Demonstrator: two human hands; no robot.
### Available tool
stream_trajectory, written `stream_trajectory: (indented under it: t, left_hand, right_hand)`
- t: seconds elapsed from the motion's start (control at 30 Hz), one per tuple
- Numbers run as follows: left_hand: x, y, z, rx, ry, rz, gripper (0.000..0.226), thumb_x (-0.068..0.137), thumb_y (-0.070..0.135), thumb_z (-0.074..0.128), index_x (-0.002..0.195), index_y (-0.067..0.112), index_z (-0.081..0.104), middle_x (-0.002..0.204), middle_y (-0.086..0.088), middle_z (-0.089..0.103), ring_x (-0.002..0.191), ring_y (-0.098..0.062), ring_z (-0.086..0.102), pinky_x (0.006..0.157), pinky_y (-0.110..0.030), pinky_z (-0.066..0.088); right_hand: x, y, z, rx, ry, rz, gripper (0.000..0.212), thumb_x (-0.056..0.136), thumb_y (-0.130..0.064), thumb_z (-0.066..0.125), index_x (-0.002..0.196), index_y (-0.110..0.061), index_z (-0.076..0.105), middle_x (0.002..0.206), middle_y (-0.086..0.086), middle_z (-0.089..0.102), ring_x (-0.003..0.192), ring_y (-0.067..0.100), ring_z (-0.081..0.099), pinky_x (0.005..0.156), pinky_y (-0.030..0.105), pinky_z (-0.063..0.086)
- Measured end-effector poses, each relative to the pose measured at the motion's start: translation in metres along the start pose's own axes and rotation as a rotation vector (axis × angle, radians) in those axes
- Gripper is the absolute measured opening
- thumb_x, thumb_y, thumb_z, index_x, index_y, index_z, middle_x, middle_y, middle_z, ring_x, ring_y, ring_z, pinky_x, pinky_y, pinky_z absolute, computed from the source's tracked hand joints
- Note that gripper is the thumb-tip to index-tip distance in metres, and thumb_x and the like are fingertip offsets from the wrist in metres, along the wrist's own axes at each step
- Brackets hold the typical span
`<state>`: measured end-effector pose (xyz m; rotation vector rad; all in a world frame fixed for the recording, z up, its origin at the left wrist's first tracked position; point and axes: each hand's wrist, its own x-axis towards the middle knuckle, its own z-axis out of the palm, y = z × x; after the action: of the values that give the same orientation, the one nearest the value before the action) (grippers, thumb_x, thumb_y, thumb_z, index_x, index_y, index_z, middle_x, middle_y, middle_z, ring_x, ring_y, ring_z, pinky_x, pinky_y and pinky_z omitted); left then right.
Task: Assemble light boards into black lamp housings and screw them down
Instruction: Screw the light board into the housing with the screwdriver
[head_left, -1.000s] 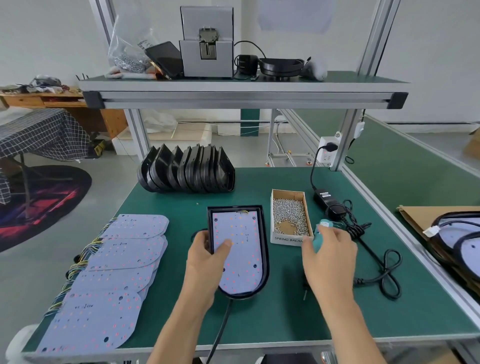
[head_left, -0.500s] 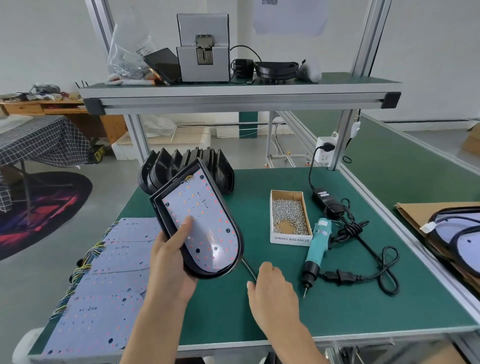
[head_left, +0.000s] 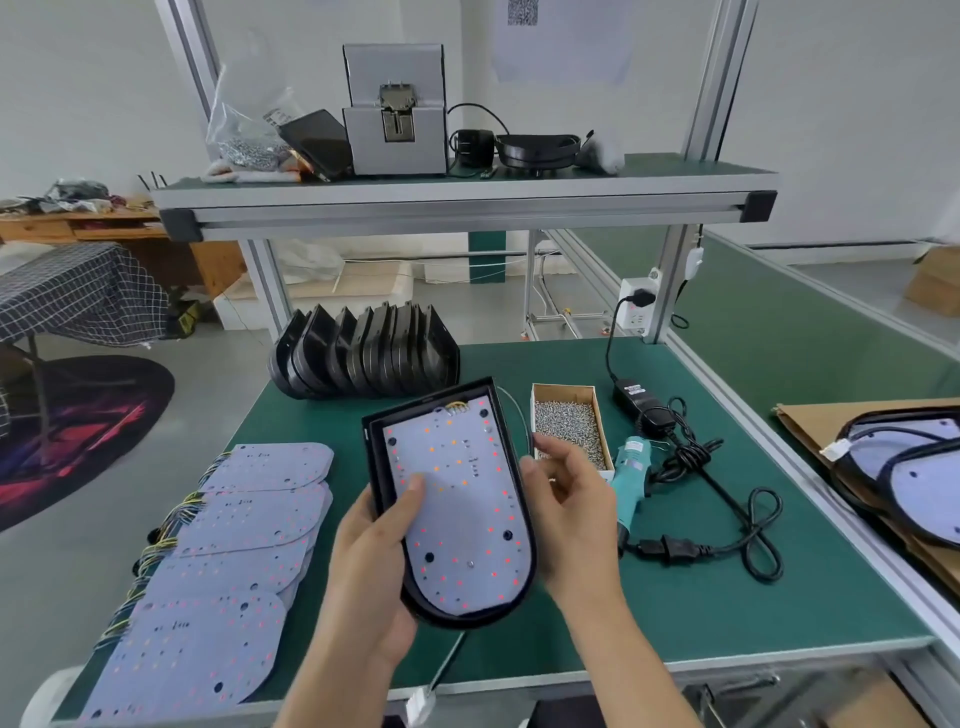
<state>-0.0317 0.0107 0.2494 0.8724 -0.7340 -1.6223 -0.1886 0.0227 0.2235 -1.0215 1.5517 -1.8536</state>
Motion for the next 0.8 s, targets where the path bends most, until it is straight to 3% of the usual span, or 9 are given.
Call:
stream_trajectory:
  t: [0.2,0.3,0.4,0.5,0.63,0.73,0.8]
  left_hand:
    - [-0.016,-0.02,0.015,-0.064,0.083,0.068,0.017,0.099,0.021,0.064,0.105,0.021,0.079,0.115,-0.006,0.078,0.103,-0.026,0.076,0.077,-0.041,0.064]
    - [-0.027,-0.022,0.027,0.003,0.142,0.243,0.014,0.101,0.029,0.065,0.103,0.034,0.077,0.114,0.006,0.078,0.105,-0.013,0.073,0.087,-0.038,0.056]
    - [-0.035,-0.026,0.036,0.192,0.204,0.383,0.009,0.093,0.048,0.063,0.098,0.048,0.07,0.1,0.022,0.075,0.09,0.0,0.068,0.083,-0.035,0.049]
    - [-0.037,-0.031,0.048,0.102,0.147,0.306,0.016,0.103,0.037,0.06,0.103,0.047,0.072,0.111,0.015,0.077,0.104,-0.011,0.073,0.085,-0.037,0.055]
    - [-0.034,-0.033,0.058,-0.022,0.04,0.109,0.027,0.106,0.028,0.054,0.1,0.038,0.078,0.116,0.005,0.078,0.104,-0.016,0.075,0.079,-0.035,0.06]
    - [-0.027,-0.037,0.062,0.01,0.035,0.103,0.024,0.106,0.028,0.055,0.103,0.035,0.078,0.119,0.004,0.077,0.109,-0.017,0.073,0.091,-0.044,0.055]
    - [-0.022,-0.038,0.066,0.1,0.019,0.136,0.021,0.104,0.03,0.058,0.099,0.035,0.077,0.114,0.004,0.078,0.104,-0.017,0.073,0.093,-0.045,0.055]
  right_hand:
    - [0.004,-0.015,-0.012,0.351,0.058,0.016,0.019,0.104,0.0,0.055,0.114,-0.016,0.061,0.078,0.001,0.07,0.056,0.01,0.055,0.057,0.02,0.05]
    - [-0.003,-0.012,-0.023,0.463,0.094,0.009,0.017,0.106,-0.001,0.051,0.12,-0.009,0.057,0.083,0.006,0.069,0.059,0.01,0.056,0.058,0.019,0.051]
    - [-0.011,-0.013,-0.033,0.586,0.142,0.011,0.014,0.106,-0.004,0.05,0.116,-0.013,0.055,0.085,0.004,0.071,0.062,0.011,0.062,0.06,0.018,0.053]
    - [-0.021,-0.015,-0.039,0.696,0.12,0.023,0.02,0.096,-0.017,0.057,0.115,-0.01,0.055,0.088,0.004,0.073,0.072,0.013,0.068,0.07,0.023,0.058]
    - [-0.031,-0.013,-0.054,0.79,0.068,0.119,0.018,0.093,-0.015,0.057,0.109,-0.006,0.058,0.089,0.008,0.071,0.074,0.016,0.068,0.069,0.025,0.059]
    - [-0.042,-0.002,-0.072,0.646,-0.014,0.29,0.025,0.088,-0.011,0.072,0.109,-0.004,0.059,0.088,0.014,0.064,0.07,0.02,0.061,0.062,0.029,0.059]
    - [-0.049,0.006,-0.088,0.515,-0.106,0.387,0.025,0.089,-0.012,0.072,0.11,-0.003,0.062,0.086,0.015,0.067,0.066,0.021,0.063,0.062,0.036,0.061]
